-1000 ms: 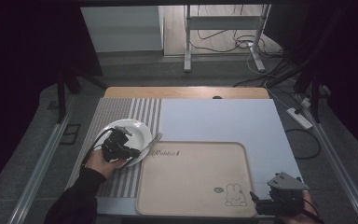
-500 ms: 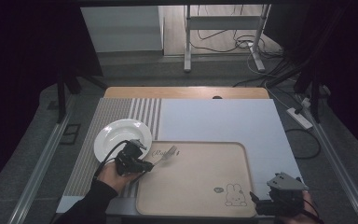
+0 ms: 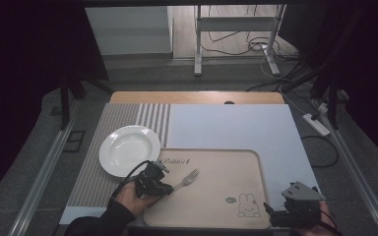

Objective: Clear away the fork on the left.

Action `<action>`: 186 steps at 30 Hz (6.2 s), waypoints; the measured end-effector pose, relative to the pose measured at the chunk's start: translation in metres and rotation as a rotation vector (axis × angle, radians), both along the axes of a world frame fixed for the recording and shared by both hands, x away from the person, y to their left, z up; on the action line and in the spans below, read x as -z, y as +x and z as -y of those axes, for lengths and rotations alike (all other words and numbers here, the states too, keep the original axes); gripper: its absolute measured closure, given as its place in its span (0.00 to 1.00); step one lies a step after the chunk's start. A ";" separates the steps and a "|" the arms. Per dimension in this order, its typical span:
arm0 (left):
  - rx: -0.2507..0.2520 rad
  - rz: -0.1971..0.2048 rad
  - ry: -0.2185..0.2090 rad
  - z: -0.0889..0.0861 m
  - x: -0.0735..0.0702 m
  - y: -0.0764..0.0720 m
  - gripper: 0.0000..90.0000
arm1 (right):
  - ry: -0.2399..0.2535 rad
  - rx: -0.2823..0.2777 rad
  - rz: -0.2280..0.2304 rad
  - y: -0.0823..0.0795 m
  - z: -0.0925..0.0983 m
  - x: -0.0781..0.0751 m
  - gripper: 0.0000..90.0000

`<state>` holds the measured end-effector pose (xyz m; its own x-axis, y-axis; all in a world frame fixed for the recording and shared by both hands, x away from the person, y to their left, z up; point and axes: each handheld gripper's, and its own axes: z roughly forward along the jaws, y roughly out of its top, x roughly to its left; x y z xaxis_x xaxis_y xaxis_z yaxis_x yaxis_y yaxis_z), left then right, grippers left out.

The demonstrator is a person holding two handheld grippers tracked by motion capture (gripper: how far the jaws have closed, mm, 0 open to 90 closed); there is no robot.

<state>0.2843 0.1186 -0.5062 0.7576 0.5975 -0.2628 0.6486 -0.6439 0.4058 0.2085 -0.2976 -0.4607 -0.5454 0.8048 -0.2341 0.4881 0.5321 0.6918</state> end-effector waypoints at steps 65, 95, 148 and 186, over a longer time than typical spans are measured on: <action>-0.088 0.059 0.019 -0.027 -0.002 0.032 0.90 | 0.000 -0.001 -0.005 0.001 0.000 0.000 0.00; -0.074 0.191 -0.099 -0.034 -0.016 0.019 0.31 | -0.001 -0.003 -0.010 0.001 0.000 0.000 0.00; -0.202 0.251 -0.182 -0.092 -0.014 -0.002 0.00 | 0.012 0.005 -0.007 0.001 0.001 0.000 0.00; -0.333 0.233 -0.237 -0.146 -0.009 -0.045 0.00 | 0.013 0.017 -0.002 0.000 0.001 0.000 0.00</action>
